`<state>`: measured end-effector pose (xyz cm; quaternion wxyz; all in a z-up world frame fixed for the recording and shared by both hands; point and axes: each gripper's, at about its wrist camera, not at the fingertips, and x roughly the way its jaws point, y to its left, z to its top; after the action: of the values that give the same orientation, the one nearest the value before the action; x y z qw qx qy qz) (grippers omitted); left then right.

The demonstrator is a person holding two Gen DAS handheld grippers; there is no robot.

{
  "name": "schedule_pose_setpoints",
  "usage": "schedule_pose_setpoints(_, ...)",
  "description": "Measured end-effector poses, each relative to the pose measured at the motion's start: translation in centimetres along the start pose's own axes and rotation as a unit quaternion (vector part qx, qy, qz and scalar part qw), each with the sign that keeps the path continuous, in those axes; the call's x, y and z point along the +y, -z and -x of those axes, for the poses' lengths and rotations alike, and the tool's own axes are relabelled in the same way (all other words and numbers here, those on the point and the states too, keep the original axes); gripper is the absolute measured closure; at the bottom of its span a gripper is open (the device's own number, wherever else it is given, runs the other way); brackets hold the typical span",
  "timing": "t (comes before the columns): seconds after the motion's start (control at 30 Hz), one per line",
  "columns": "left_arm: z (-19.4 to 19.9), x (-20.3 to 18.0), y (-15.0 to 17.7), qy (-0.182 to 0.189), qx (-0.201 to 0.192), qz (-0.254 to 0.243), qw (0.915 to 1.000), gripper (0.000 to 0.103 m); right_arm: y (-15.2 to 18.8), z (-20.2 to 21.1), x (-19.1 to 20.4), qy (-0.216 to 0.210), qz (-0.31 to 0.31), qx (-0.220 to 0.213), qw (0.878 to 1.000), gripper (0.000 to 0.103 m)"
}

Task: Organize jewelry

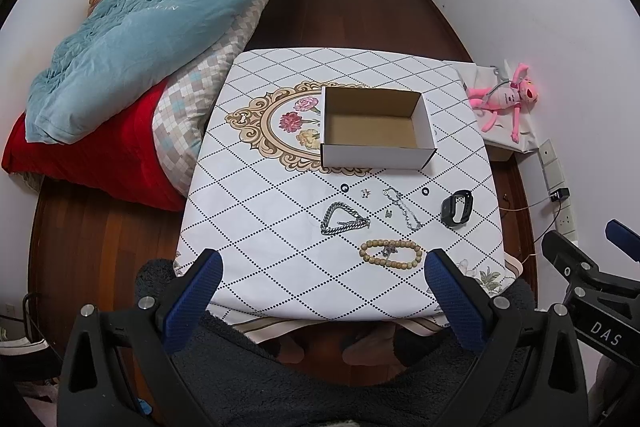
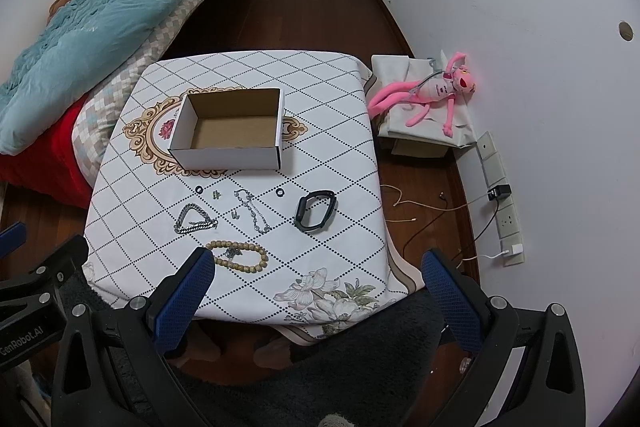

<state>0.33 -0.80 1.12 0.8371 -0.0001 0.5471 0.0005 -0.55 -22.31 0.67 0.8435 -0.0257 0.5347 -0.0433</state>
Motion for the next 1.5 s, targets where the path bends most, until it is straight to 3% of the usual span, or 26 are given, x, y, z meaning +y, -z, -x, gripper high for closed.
schedule_pose_setpoints(1.13, 0.1, -0.9, -0.2, -0.002, -0.005, -0.003, 1.0000, 0.000, -0.2, 0.7, -1.0, -0.001, -0.013, -0.008, 1.000, 0.000)
schedule_pose_setpoints(1.3, -3.9, -1.2, -0.9, -0.019, 0.000, -0.008, 0.9998, 0.000, -0.4, -1.6, -1.9, 0.001, -0.035, -0.002, 0.999, 0.000)
schedule_pose_setpoints(1.5, -11.7, -1.9, -0.9, -0.018, 0.058, -0.031, 0.9977, 0.000, -0.4, -7.7, -3.0, -0.011, -0.065, 0.035, 0.997, 0.000)
